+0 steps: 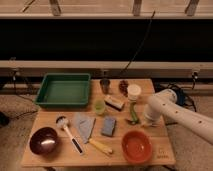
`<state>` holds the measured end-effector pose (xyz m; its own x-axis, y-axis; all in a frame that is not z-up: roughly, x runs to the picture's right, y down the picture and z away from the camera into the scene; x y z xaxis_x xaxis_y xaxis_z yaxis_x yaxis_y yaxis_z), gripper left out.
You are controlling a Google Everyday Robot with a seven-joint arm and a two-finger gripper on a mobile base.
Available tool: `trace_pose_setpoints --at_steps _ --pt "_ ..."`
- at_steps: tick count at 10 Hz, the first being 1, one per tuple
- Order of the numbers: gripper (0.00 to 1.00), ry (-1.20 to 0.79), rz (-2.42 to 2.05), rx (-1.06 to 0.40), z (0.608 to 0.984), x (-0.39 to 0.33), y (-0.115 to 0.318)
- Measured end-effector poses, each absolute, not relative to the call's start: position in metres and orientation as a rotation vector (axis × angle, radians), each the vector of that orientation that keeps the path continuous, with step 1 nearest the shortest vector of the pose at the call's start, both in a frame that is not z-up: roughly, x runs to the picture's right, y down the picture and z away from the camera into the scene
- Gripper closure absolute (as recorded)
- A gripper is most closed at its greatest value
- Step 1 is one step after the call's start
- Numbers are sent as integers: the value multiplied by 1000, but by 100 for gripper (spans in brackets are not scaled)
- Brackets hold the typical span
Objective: Place fork in red bowl
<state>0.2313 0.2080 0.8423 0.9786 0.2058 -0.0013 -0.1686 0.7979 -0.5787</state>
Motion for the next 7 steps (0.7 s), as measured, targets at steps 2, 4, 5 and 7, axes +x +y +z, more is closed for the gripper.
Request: trace_pose_setpoints --at_steps 2,4,5,7 --pt "100 -62 201 -610 840 234 204" --pt "100 -63 202 -603 838 236 199" --pt "100 -64 203 -599 836 237 197" --pt "100 -68 202 -591 831 240 192"
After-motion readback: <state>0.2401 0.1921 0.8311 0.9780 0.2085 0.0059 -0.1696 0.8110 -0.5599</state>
